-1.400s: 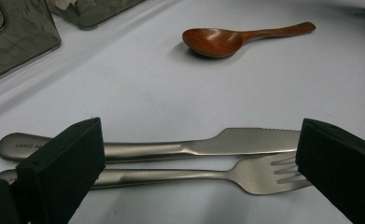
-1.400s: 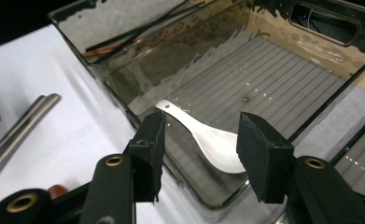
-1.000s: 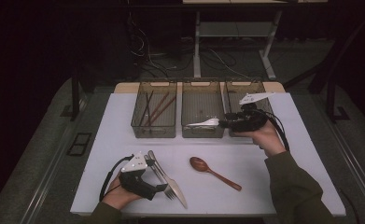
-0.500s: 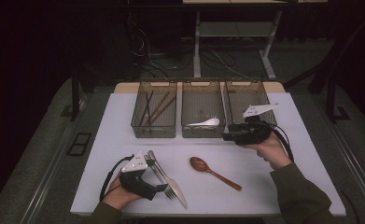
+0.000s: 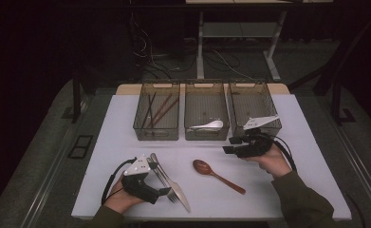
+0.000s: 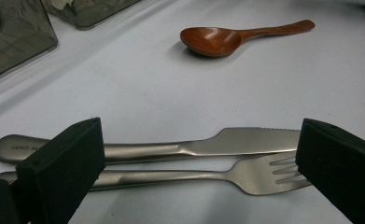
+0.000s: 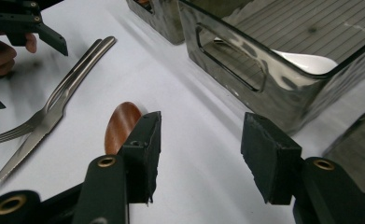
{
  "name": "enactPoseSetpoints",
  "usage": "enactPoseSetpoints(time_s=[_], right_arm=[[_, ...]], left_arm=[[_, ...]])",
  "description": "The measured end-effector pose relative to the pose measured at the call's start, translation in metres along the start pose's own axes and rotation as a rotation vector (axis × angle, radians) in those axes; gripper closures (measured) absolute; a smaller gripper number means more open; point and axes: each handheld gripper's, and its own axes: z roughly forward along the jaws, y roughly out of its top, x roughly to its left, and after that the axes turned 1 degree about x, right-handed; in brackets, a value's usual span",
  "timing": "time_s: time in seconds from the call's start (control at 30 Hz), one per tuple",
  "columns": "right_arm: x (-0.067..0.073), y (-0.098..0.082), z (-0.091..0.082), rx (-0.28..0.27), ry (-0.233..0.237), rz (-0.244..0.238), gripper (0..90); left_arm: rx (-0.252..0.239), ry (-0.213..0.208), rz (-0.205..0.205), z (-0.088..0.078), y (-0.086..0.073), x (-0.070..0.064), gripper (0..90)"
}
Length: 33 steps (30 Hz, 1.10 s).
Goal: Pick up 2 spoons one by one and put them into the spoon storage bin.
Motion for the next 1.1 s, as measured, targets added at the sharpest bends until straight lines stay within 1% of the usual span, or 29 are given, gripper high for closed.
enactPoseSetpoints(time_s=[0.37, 0.47, 0.8, 1.1], right_arm=[[0.009, -0.004, 0.018, 0.039, 0.019, -0.026, 47.3], [0.012, -0.004, 0.022, 0.049, 0.025, -0.026, 47.3], [0.024, -0.005, 0.036, 0.076, 0.054, -0.055, 47.3], [0.034, -0.006, 0.048, 0.101, 0.080, -0.064, 47.8]], left_arm=[[0.004, -0.003, 0.004, 0.001, 0.001, 0.000, 0.6], [0.004, -0.002, 0.004, 0.000, 0.001, 0.000, 0.6], [0.005, -0.003, 0.005, 0.001, 0.001, 0.000, 0.6], [0.007, -0.004, 0.007, 0.001, 0.000, 0.000, 0.7]])
